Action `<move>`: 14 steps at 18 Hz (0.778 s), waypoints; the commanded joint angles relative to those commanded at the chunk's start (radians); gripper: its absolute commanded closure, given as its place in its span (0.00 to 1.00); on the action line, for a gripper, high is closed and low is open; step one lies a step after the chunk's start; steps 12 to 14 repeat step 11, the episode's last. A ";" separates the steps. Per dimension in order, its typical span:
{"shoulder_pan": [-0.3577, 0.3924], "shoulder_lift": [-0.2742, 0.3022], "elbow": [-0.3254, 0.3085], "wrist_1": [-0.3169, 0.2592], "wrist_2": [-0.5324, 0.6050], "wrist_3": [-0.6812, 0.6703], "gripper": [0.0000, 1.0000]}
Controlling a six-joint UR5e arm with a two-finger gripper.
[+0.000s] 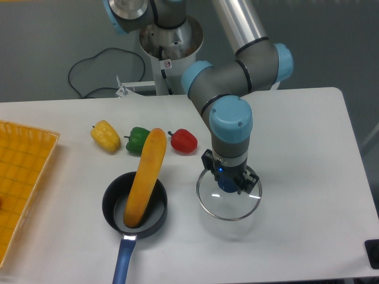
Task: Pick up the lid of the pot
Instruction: 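Lift the glass lid by its knob off the table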
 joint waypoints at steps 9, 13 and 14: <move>0.011 0.023 -0.008 -0.003 -0.008 0.000 0.40; 0.011 0.023 -0.011 -0.003 -0.009 0.002 0.40; 0.011 0.023 -0.011 -0.003 -0.009 0.002 0.40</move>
